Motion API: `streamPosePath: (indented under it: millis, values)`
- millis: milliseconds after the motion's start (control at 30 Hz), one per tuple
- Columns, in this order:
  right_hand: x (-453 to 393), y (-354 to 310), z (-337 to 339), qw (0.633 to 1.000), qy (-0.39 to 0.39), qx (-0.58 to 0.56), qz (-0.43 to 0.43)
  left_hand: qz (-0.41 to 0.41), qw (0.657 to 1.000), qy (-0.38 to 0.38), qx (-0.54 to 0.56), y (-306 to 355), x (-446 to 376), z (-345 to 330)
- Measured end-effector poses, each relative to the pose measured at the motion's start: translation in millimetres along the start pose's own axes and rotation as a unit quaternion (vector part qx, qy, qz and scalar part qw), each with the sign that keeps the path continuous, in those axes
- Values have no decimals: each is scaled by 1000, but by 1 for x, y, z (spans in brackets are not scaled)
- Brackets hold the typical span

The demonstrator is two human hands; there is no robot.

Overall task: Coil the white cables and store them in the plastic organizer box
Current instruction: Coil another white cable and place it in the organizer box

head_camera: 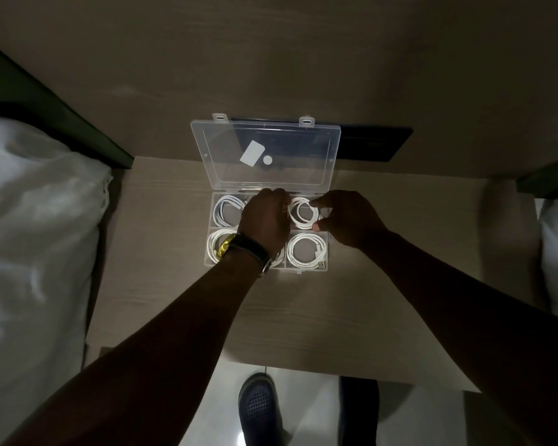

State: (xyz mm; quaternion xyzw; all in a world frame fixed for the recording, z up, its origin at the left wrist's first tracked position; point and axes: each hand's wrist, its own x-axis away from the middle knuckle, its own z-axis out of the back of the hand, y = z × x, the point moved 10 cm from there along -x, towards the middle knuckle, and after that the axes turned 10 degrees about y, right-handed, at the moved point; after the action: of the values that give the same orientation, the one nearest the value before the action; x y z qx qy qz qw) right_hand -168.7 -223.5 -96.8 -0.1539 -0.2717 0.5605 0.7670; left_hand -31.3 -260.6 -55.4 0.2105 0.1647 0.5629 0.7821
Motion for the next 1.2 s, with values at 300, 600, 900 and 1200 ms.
streamPosePath:
  millis: [300, 600, 900, 1200]
  values:
    - [0, -8, 0, 998, 9, 44, 37, 103, 990, 64, 69, -5, 7, 6]
    - [0, -16, 3, 997, 12, 54, 57, 87, 976, 20, 199, 3, 11, -5]
    - [1, -17, 4, 995, 19, 62, 79, -1, 995, 54, 89, 6, -3, 3]
    - [16, -38, 12, 981, 74, 66, 166, 92, 988, 55, 115, -8, -4, -2]
